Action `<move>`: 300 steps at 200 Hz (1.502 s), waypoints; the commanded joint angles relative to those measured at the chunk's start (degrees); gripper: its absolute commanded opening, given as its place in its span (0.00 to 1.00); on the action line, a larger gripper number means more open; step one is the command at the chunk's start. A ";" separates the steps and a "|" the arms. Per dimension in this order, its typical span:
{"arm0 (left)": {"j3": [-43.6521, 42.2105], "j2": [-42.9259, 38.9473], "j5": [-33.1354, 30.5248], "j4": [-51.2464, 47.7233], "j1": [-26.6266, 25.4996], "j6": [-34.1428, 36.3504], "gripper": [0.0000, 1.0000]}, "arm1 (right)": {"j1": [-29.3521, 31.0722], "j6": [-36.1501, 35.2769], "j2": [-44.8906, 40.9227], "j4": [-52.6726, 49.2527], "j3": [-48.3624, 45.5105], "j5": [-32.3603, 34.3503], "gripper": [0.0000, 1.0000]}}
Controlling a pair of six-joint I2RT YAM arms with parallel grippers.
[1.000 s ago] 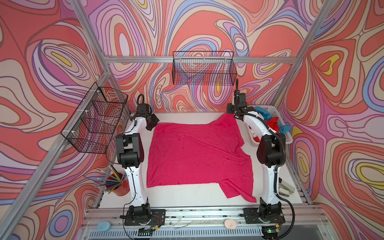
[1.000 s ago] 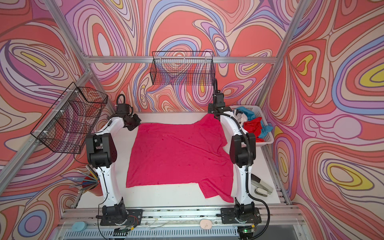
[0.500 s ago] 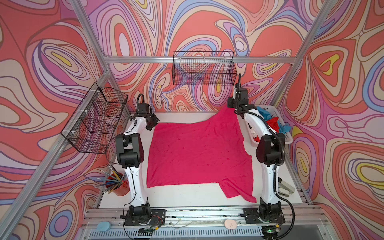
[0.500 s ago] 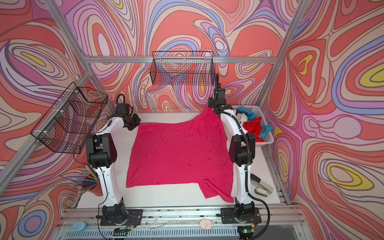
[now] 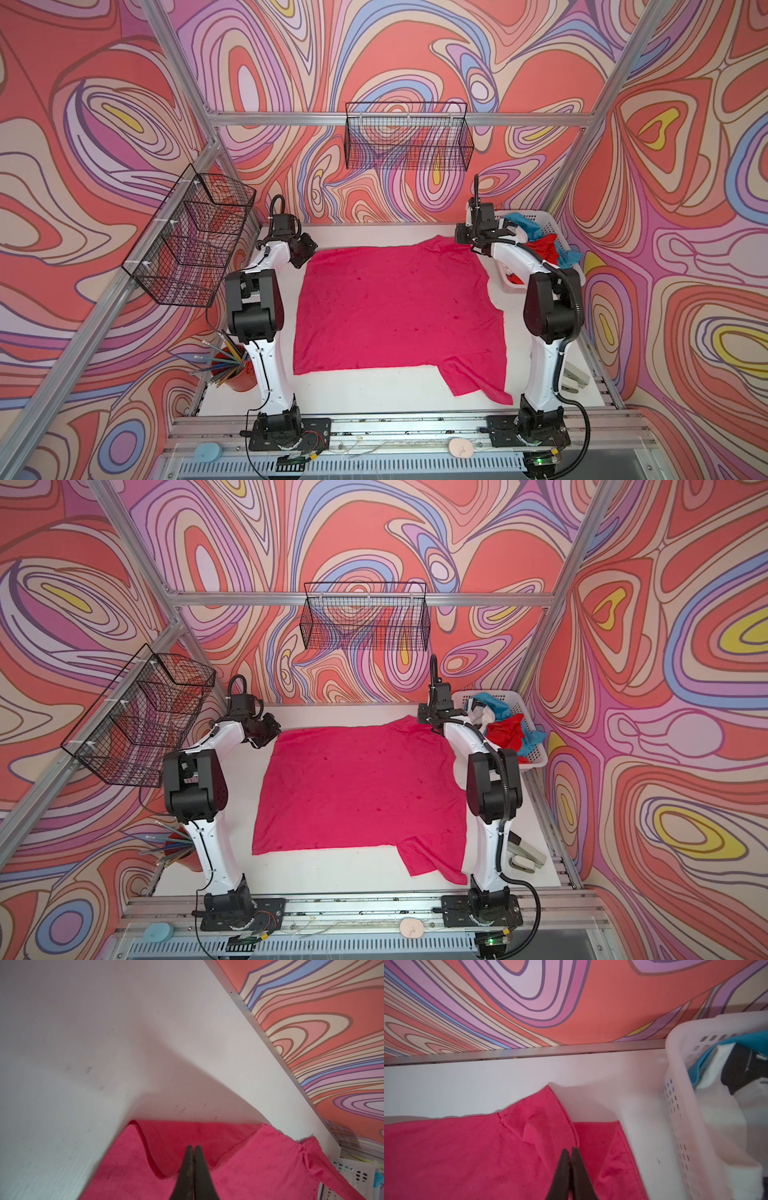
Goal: Fold and stack the t-shirts
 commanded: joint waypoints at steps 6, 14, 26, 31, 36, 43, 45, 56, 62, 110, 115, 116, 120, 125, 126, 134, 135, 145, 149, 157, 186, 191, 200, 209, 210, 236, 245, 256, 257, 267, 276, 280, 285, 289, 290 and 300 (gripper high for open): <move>-3.75 -5.12 2.75 3.66 1.20 -0.28 0.00 | -0.16 3.05 -6.61 1.77 -4.30 -3.45 0.00; -4.73 -5.97 3.40 3.70 1.33 0.12 0.00 | -0.21 3.56 -7.95 1.68 -5.83 -4.05 0.00; -6.17 -7.03 3.82 3.32 1.44 0.92 0.00 | -0.18 4.50 -10.04 1.40 -8.32 -4.98 0.00; -6.89 -7.49 3.92 3.25 1.60 1.25 0.00 | -0.21 4.81 -10.87 1.21 -9.28 -5.18 0.00; -7.66 -7.86 4.07 3.28 1.69 1.47 0.00 | -0.23 5.06 -11.86 1.09 -10.37 -5.28 0.00; -8.80 -8.41 4.27 3.45 1.82 1.59 0.00 | -0.15 5.53 -13.05 0.75 -11.78 -5.50 0.00; -9.15 -8.57 4.37 3.46 1.86 1.70 0.00 | -0.14 5.66 -13.40 0.66 -12.31 -5.58 0.00; -10.91 -9.46 4.56 3.73 2.02 1.89 0.00 | -0.14 6.36 -15.22 0.07 -14.81 -6.03 0.00; -11.97 -9.86 4.58 3.90 2.11 1.96 0.00 | -0.22 6.63 -15.97 -0.27 -16.21 -6.13 0.00; -18.20 -12.35 3.93 5.54 3.26 2.21 0.00 | -0.18 7.83 -21.65 -2.16 -23.91 -3.81 0.00; -18.57 -12.51 3.83 5.88 3.39 2.20 0.00 | -0.17 7.97 -21.90 -2.33 -24.28 -3.53 0.00; -18.65 -12.55 3.83 5.86 3.42 2.24 0.00 | -0.15 7.99 -21.94 -2.39 -24.36 -3.51 0.00; -18.91 -12.65 3.82 5.84 3.57 2.28 0.00 | -0.15 8.17 -22.12 -2.49 -24.55 -3.24 0.00; -19.13 -12.82 3.84 5.93 3.70 2.28 0.00 | -0.18 8.26 -22.32 -2.57 -24.71 -3.06 0.00; -19.15 -12.83 3.84 5.93 3.75 2.29 0.00 | -0.20 8.32 -22.37 -2.60 -24.75 -2.97 0.00; -19.40 -13.22 3.75 5.86 3.97 2.35 0.00 | -0.25 8.53 -22.67 -2.99 -24.79 -2.55 0.00; -19.42 -13.25 3.71 5.85 3.97 2.32 0.00 | -0.28 8.54 -22.67 -3.07 -24.79 -2.54 0.00; -19.52 -13.76 3.52 5.82 4.09 2.53 0.00 | -0.31 8.72 -23.34 -3.48 -24.77 -2.14 0.00; -19.52 -14.00 3.55 5.76 4.21 2.54 0.00 | -0.31 8.86 -23.59 -3.78 -24.70 -2.07 0.00; -19.52 -14.53 3.50 5.63 4.24 2.77 0.00 | -0.32 8.98 -24.28 -4.42 -24.53 -1.72 0.00; -19.24 -16.28 4.05 3.67 4.31 3.67 0.00 | -0.43 9.16 -27.17 -7.50 -24.52 -0.96 0.00; -19.34 -16.64 4.11 2.83 4.33 3.81 0.00 | -0.43 9.28 -27.76 -8.07 -24.70 -0.88 0.00; -19.63 -17.35 4.04 1.90 4.26 4.22 0.00 | -0.51 9.49 -28.95 -8.70 -25.39 -0.84 0.00; -20.14 -17.88 3.62 1.20 4.32 4.61 0.00 | -0.58 9.93 -29.92 -9.01 -26.58 -0.44 0.00; -20.23 -17.96 3.51 1.15 4.33 4.59 0.00 | -0.58 9.94 -29.99 -9.03 -26.65 -0.43 0.00; -22.21 -17.62 1.99 0.59 4.39 5.00 0.00 | -0.95 10.43 -30.62 -8.48 -30.64 0.36 0.00; -22.63 -16.87 2.49 0.73 4.34 4.63 0.00 | -1.05 10.62 -30.33 -7.96 -31.64 0.22 0.00; -22.83 -16.08 3.40 0.97 4.40 4.26 0.00 | -1.18 10.89 -29.85 -7.55 -32.33 0.37 0.00; -22.84 -16.05 3.44 0.99 4.41 4.20 0.00 | -1.19 10.91 -29.82 -7.51 -32.34 0.42 0.00; -23.11 -15.85 3.45 1.03 4.37 4.00 0.00 | -1.14 10.82 -29.58 -7.37 -32.53 0.54 0.00; -23.43 -16.13 3.20 1.10 4.36 4.05 0.00 | -1.20 10.70 -29.48 -7.44 -32.46 0.79 0.00; -23.47 -16.26 3.03 1.07 4.38 3.97 0.00 | -1.27 10.69 -29.52 -7.57 -32.36 0.95 0.00; -23.39 -16.62 2.88 0.90 4.36 4.10 0.00 | -1.28 10.66 -29.62 -7.83 -32.20 1.06 0.00; -23.38 -16.82 2.77 0.68 4.35 4.21 0.00 | -1.28 10.51 -29.76 -8.05 -31.97 1.08 0.00; -23.38 -16.90 2.74 0.62 4.38 4.26 0.00 | -1.28 10.45 -29.82 -8.15 -31.90 1.08 0.00; -23.22 -17.73 2.69 0.23 4.36 4.34 0.00 | -1.28 10.31 -30.38 -8.99 -31.34 1.21 0.00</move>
